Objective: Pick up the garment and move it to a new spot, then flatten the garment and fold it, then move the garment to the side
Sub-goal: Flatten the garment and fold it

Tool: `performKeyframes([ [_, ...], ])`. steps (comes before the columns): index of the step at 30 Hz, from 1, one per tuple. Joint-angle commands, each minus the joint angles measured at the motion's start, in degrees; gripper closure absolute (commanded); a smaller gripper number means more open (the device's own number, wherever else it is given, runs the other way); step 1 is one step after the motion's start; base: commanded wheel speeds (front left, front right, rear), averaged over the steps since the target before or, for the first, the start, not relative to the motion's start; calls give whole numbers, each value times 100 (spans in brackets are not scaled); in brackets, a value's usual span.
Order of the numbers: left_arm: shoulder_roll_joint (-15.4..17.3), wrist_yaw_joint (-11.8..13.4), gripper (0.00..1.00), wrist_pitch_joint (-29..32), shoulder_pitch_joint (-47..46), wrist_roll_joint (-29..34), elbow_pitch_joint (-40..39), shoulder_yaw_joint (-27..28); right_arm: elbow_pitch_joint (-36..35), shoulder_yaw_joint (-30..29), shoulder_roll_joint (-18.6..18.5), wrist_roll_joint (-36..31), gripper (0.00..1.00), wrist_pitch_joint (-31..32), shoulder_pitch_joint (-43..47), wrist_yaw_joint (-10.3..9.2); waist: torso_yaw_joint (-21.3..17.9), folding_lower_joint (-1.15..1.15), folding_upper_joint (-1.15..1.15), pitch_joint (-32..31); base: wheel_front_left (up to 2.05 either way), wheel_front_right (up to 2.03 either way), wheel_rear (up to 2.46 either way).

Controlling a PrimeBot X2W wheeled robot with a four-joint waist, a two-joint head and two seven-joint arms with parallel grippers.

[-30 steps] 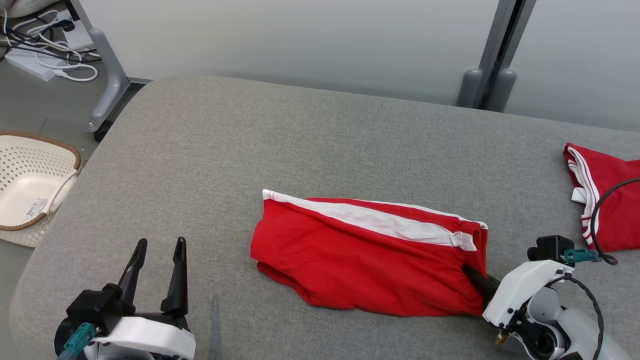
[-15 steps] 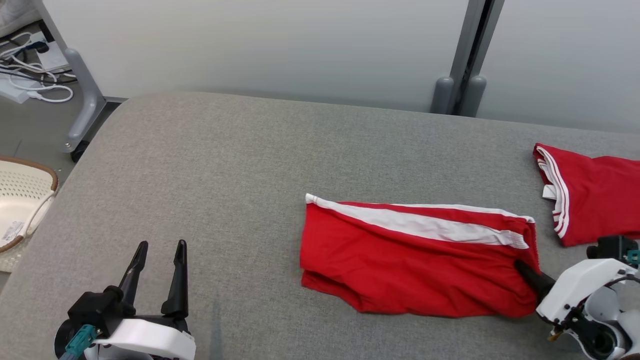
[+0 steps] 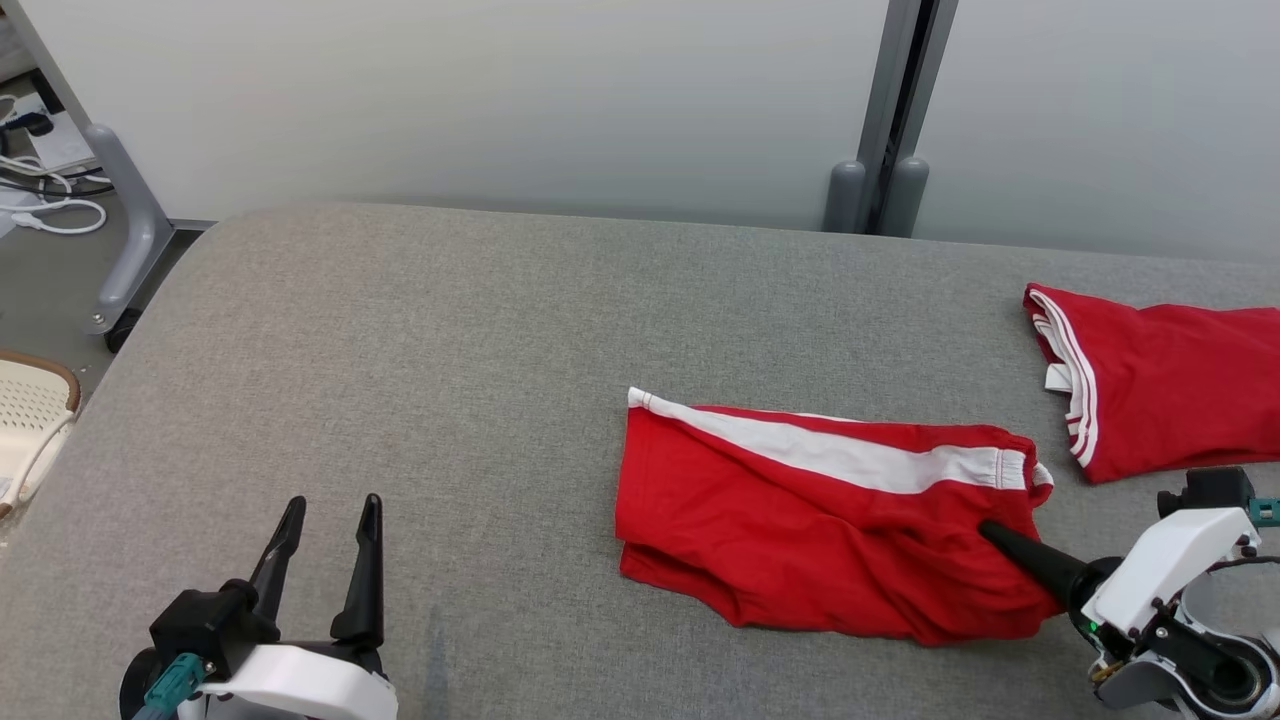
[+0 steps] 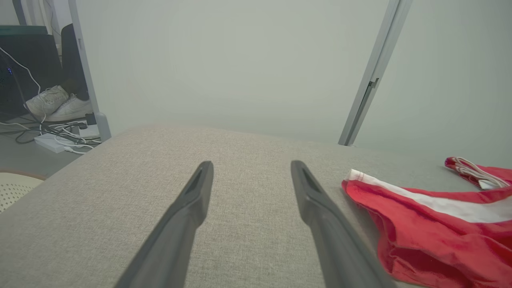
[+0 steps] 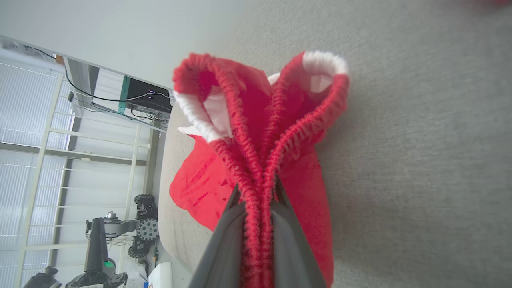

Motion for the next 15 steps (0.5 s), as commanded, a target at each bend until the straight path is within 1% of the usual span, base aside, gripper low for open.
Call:
performKeyframes([
  [1,7,-30,0,-17,-5,-5,30,-5,-114,-101,-7,161,100,78,34,6,15,0,0,-4,0,0,0],
  [6,3,-30,0,-17,-44,-26,119,-18,-506,-231,118,495,100,109,117,8,103,0,0,-10,0,0,0],
  [11,-6,-34,0,-17,-89,-37,190,-51,-746,-145,266,495,100,111,-36,9,212,0,0,-7,0,0,0],
  [15,-15,-36,0,-17,-121,-61,222,-81,-689,17,394,348,100,130,-231,9,318,0,0,23,0,0,0],
])
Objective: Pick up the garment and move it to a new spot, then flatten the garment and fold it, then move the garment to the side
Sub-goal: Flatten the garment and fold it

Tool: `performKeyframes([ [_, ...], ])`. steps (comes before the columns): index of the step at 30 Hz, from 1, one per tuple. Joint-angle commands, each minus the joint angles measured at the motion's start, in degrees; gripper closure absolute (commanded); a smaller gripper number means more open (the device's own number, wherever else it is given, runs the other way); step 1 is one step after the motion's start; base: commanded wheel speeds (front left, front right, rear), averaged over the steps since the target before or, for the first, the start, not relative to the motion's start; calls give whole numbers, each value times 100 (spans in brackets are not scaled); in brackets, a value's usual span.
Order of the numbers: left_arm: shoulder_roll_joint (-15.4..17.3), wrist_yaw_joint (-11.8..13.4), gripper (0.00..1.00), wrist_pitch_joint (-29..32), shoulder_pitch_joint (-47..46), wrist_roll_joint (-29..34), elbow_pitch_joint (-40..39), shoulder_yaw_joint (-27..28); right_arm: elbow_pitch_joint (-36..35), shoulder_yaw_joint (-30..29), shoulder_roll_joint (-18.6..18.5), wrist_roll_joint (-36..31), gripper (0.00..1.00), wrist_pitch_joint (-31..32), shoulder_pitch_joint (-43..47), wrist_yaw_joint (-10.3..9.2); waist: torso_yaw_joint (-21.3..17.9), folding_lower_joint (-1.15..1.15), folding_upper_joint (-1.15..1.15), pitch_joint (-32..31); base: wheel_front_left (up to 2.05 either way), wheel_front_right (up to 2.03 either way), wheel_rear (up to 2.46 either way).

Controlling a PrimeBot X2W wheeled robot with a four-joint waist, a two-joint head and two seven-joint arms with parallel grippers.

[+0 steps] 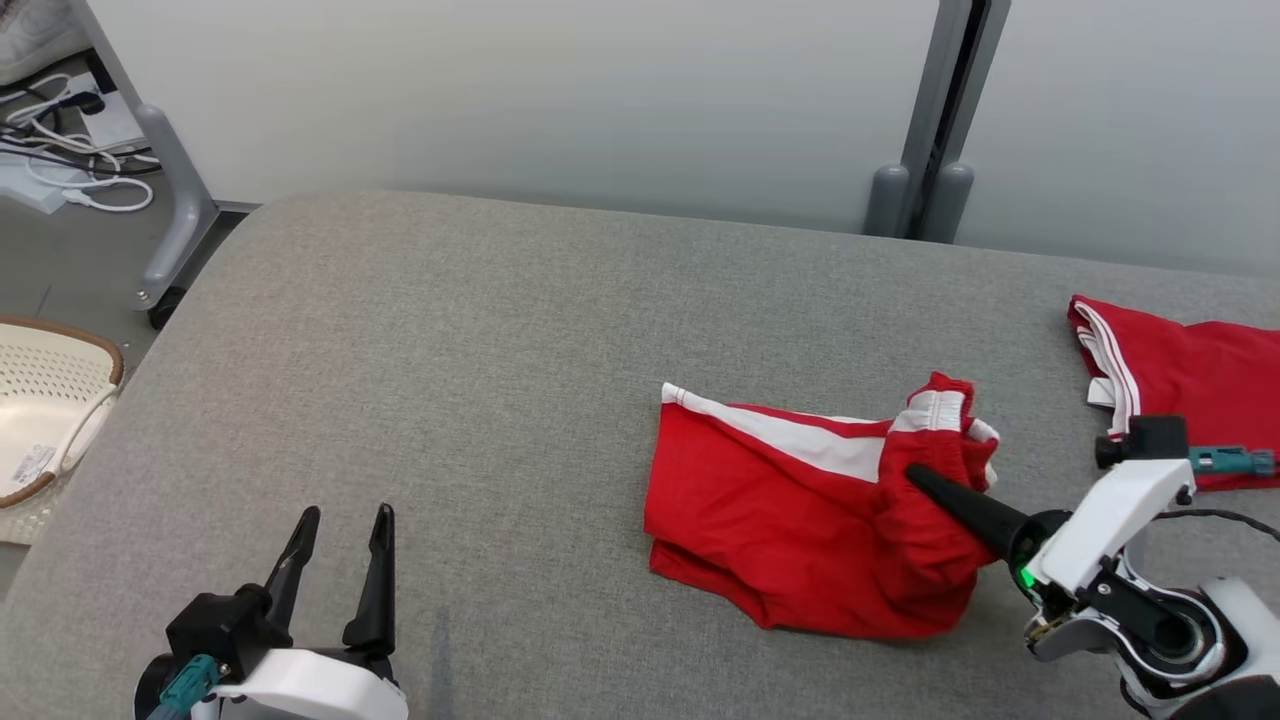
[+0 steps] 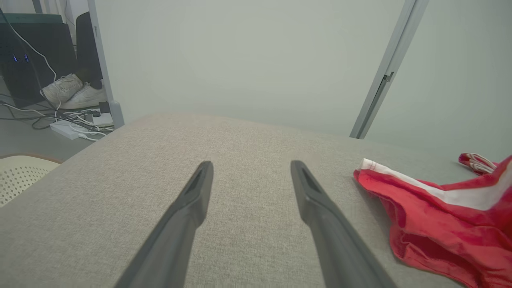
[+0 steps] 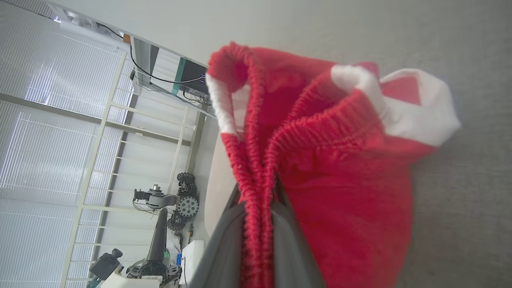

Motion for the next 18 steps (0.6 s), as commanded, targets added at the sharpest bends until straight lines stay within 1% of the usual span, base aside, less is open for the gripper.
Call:
performKeyframes([
  [1,-2,-30,0,-17,-105,-39,18,-12,71,63,64,-67,100,32,-105,14,60,0,0,21,0,0,0],
  [4,0,-31,0,-17,-140,-60,41,-39,285,244,160,-224,100,107,-331,14,158,0,0,56,0,0,0],
  [8,-20,-32,0,-17,-167,-86,64,-73,748,493,258,-547,100,175,-686,14,301,0,0,115,0,0,0],
  [18,-54,-22,0,-17,-199,-154,122,-102,1590,818,542,-984,100,335,-1411,14,570,0,0,188,0,0,0],
])
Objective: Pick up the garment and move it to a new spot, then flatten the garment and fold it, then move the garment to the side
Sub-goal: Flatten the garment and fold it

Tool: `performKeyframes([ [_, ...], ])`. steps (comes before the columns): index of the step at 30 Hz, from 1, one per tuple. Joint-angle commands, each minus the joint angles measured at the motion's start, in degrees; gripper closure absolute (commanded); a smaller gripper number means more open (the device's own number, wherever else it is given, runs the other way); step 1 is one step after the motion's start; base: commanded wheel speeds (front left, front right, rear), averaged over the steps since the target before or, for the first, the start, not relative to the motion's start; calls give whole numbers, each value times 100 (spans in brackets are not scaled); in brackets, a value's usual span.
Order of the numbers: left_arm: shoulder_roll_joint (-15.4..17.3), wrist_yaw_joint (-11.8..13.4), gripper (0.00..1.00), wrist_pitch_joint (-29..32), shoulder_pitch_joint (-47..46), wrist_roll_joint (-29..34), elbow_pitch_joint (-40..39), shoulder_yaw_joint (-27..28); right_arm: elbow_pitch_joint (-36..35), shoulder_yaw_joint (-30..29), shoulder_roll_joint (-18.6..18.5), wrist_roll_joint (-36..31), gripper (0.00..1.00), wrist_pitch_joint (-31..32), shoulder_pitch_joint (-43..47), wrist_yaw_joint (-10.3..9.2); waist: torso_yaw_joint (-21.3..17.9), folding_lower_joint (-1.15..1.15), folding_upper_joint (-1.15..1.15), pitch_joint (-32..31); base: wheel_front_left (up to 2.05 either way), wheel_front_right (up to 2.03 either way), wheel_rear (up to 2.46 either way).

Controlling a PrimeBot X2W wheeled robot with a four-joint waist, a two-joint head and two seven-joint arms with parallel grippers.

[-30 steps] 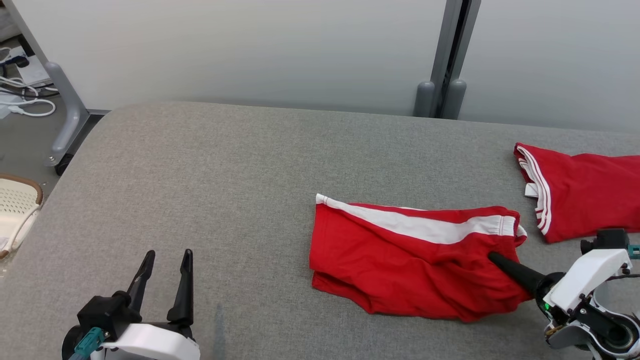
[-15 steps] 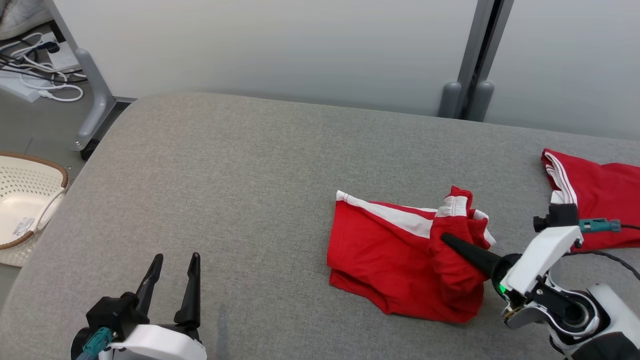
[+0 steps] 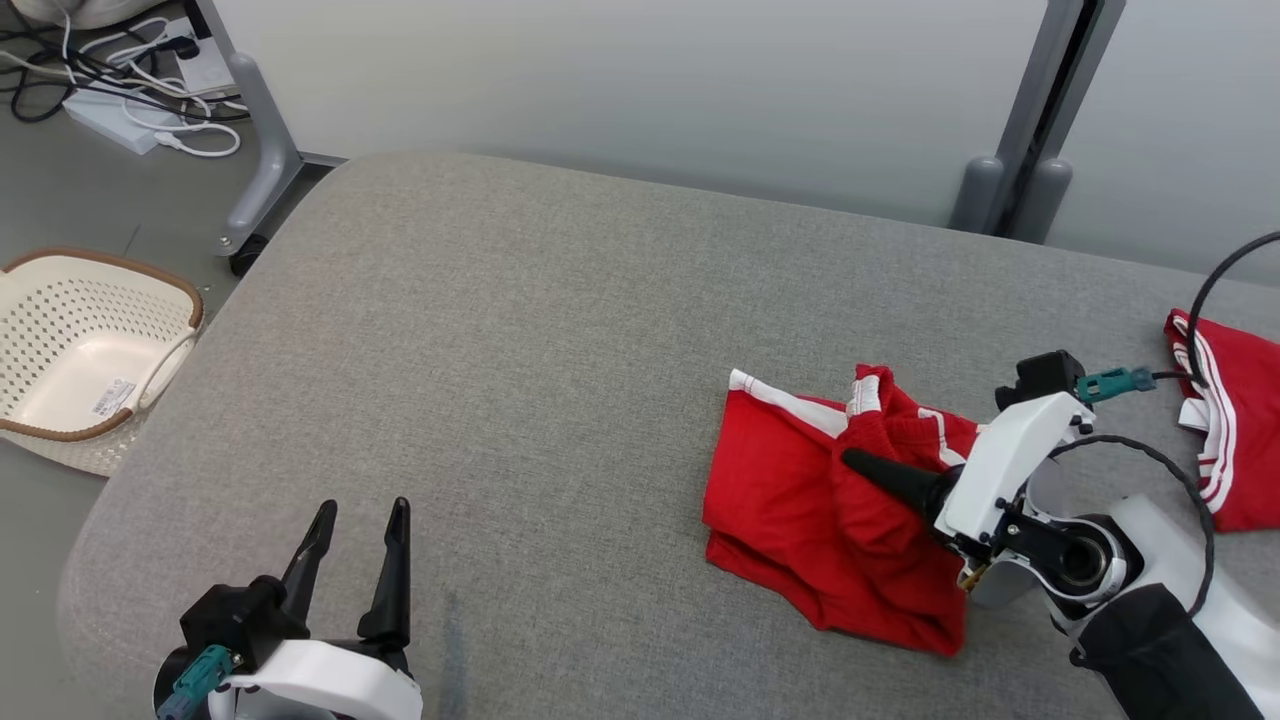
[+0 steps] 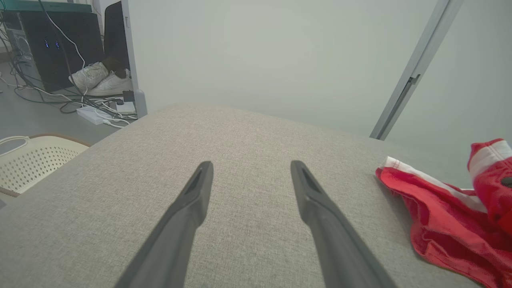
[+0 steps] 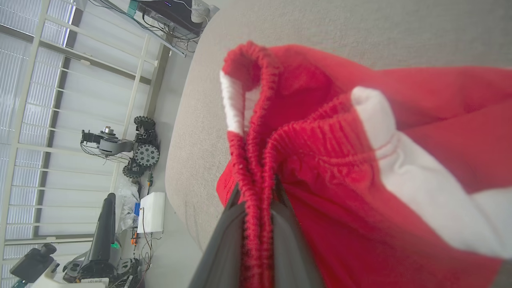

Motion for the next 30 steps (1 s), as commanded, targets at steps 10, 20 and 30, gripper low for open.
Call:
performKeyframes([
  [10,6,-5,0,-17,-136,-38,28,-3,496,242,254,-225,100,6,-421,14,172,0,0,24,0,0,0],
  [20,-2,-5,0,-17,-144,-23,61,61,330,462,380,-180,0,-154,-484,14,142,0,0,11,0,0,0],
  [30,-2,-5,0,-17,-50,82,31,124,-764,440,-198,-7,0,-901,-83,14,-135,0,0,-169,0,0,0],
])
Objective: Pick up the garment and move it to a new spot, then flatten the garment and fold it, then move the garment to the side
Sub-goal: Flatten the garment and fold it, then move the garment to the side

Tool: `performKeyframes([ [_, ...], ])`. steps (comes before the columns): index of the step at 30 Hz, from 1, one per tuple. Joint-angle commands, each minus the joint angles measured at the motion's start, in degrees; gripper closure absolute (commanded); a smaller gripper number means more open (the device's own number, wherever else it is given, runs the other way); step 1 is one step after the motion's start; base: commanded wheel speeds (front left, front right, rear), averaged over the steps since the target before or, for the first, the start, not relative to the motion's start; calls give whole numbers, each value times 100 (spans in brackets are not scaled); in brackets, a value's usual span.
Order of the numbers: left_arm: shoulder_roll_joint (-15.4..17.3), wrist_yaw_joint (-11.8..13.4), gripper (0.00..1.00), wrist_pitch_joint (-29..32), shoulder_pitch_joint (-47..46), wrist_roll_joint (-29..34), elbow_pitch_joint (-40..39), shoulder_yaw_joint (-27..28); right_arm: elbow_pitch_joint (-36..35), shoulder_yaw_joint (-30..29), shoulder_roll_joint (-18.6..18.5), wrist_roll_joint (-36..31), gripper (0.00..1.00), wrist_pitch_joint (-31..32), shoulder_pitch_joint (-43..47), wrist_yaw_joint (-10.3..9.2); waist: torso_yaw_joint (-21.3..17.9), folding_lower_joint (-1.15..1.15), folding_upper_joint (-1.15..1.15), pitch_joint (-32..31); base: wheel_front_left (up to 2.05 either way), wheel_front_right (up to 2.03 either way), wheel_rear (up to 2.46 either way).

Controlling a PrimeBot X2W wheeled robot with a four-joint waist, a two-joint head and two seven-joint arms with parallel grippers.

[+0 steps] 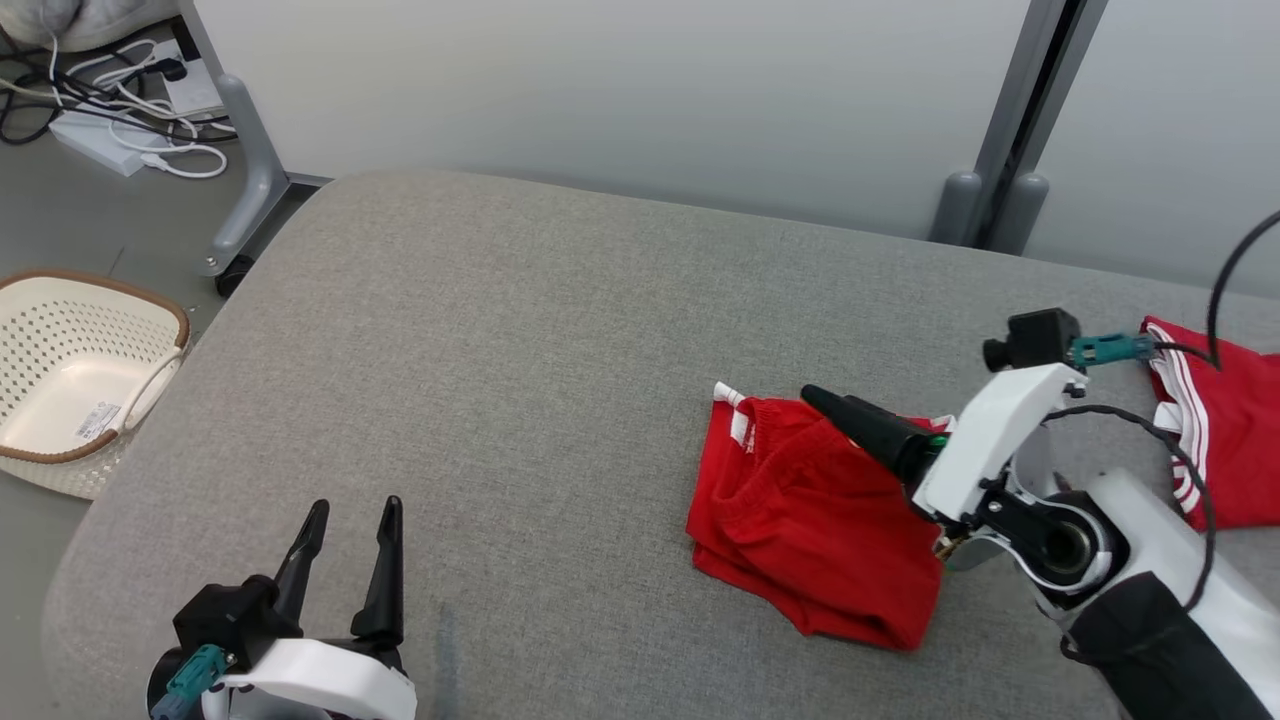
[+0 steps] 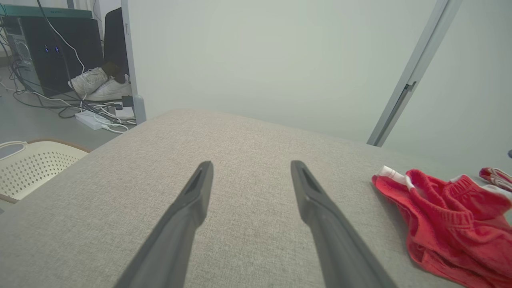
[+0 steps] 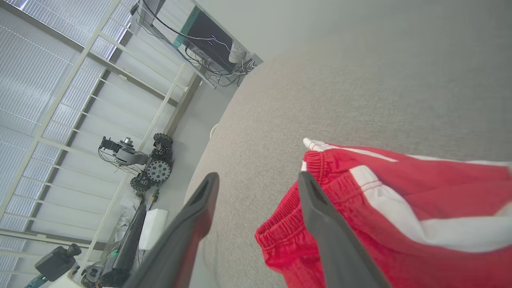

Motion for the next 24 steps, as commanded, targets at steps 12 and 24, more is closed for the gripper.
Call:
performKeyframes([
  [12,22,-5,0,-17,73,115,-50,56,-88,-24,-1010,-328,0,-810,750,14,-201,0,0,-158,0,0,0],
  [24,64,-5,0,-17,-101,53,-32,-46,1113,230,-765,220,0,622,442,14,-64,0,0,25,0,0,0],
])
